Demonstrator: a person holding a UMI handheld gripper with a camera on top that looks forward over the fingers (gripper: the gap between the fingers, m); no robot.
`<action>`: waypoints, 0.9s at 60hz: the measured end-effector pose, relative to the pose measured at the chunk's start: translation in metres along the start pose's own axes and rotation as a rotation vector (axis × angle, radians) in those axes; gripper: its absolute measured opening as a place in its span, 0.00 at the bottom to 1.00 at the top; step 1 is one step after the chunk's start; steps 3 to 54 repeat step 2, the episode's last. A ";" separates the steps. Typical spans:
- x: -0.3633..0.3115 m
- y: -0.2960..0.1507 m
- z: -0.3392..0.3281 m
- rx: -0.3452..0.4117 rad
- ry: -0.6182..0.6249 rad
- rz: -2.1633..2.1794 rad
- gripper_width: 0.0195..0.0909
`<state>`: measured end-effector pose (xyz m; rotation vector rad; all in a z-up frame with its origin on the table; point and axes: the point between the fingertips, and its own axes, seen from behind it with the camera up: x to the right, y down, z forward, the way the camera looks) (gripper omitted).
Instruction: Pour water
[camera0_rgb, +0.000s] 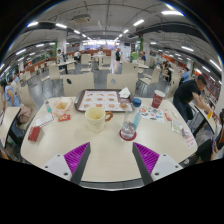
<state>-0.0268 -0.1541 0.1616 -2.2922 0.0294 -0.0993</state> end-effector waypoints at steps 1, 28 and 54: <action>-0.001 -0.001 0.000 0.004 0.001 -0.003 0.92; -0.002 -0.002 -0.001 0.006 0.001 -0.008 0.92; -0.002 -0.002 -0.001 0.006 0.001 -0.008 0.92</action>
